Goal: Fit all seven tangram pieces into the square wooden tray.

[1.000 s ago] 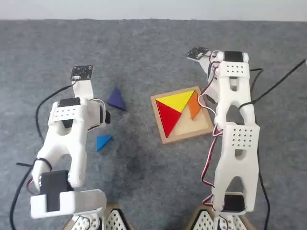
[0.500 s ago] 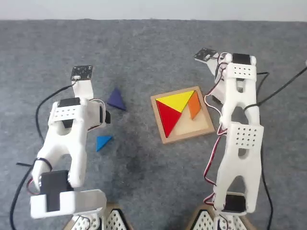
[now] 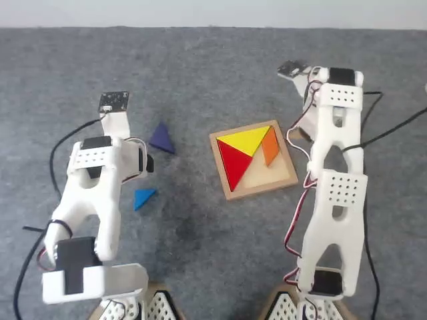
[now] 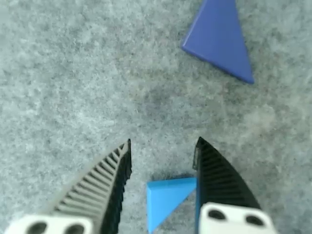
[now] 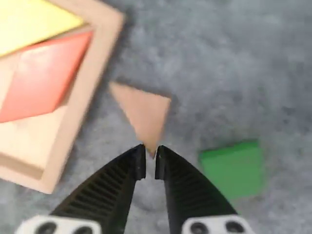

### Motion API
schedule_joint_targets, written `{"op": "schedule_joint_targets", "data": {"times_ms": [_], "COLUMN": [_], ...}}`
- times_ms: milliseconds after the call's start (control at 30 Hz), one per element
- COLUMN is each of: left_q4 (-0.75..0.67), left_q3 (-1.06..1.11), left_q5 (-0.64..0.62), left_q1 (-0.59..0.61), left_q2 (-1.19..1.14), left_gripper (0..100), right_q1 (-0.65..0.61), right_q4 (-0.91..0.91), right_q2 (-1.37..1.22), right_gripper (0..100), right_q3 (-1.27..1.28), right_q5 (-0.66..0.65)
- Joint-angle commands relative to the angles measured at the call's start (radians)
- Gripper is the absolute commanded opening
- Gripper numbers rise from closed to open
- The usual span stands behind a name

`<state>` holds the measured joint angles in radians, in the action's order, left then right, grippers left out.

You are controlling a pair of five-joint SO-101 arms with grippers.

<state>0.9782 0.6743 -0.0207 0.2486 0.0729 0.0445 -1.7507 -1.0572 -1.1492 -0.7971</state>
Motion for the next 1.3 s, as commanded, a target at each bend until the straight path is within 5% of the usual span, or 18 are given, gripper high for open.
{"op": "schedule_joint_targets", "data": {"times_ms": [0,267,600,867,1267], "left_q4": [-0.018,-0.020,-0.020,-0.021,-0.021], "left_q3": [-0.005,-0.005,-0.007,-0.007,-0.007], "left_q5": [-0.005,-0.005,-0.003,-0.003,-0.003], "left_q1": [0.006,0.006,0.005,0.003,0.008], "left_q2": [0.055,0.055,0.055,0.055,0.055], "left_gripper": [21,21,21,21,21], "right_q1": [0.005,-0.053,-0.091,-0.093,-0.124], "right_q4": [-0.042,-0.033,-0.028,-0.021,-0.027], "right_q2": [0.024,0.008,-0.124,-0.156,-0.162], "right_gripper": [7.0,28.5,25.6,12.1,31.8], "right_q3": [-0.060,-0.052,-0.058,-0.109,-0.186], "right_q5": [0.032,-0.031,-0.127,0.000,-0.192]}}
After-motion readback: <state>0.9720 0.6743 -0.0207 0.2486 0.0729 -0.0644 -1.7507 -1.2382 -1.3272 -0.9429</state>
